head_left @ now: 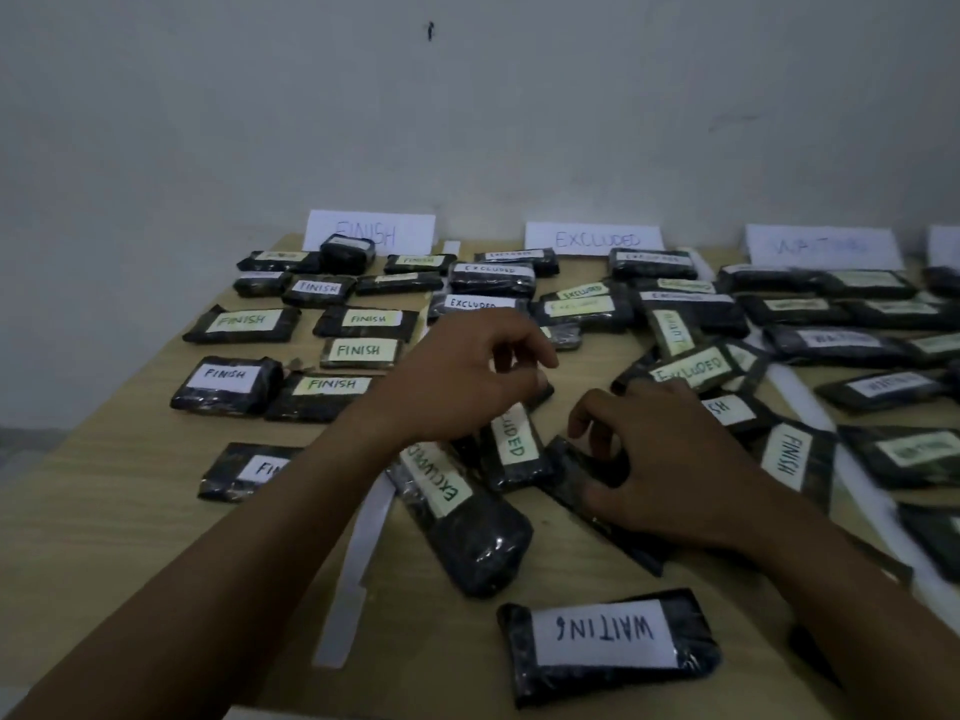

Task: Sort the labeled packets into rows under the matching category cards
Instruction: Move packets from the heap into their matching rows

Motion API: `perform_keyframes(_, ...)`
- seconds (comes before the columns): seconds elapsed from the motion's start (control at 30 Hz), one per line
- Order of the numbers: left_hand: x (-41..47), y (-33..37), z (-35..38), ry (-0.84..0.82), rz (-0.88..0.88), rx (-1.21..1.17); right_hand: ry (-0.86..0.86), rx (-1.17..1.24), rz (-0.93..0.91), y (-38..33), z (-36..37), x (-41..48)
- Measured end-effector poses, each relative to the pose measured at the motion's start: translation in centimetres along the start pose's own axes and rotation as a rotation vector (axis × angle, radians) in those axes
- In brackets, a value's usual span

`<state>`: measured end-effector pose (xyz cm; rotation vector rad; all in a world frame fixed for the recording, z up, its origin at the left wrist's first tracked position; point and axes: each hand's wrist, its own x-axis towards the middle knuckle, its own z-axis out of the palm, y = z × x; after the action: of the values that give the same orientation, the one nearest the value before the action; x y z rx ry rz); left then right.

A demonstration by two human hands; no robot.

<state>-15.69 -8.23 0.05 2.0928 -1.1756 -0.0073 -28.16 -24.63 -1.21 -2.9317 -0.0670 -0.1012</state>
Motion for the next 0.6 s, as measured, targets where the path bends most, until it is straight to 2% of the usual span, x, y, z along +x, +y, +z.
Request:
perform_keyframes(0.17,0.7,-0.5,2.2,0.075,-0.04,-0.017,-0.066,0.003,0.005,0.2,0.4,-0.3)
perform_keyframes(0.3,0.0,-1.2,3.4,0.118,-0.035,-0.043,-0.009,0.058,0.007,0.4,0.8,-0.2)
perform_keyframes(0.4,-0.2,-1.5,3.4,0.215,-0.051,-0.099,0.069,0.268,0.078,1.0,1.0,0.1)
perform_keyframes(0.47,-0.2,-1.6,3.4,0.267,-0.074,-0.148,0.214,0.484,0.175,1.6,1.1,0.4)
perform_keyframes(0.53,-0.1,-1.6,3.4,0.283,-0.074,-0.164,0.338,0.684,0.265,2.0,0.9,0.5)
perform_keyframes(0.6,-0.1,-1.5,3.5,0.282,-0.05,-0.152,0.368,0.823,0.314,2.1,0.6,0.6)
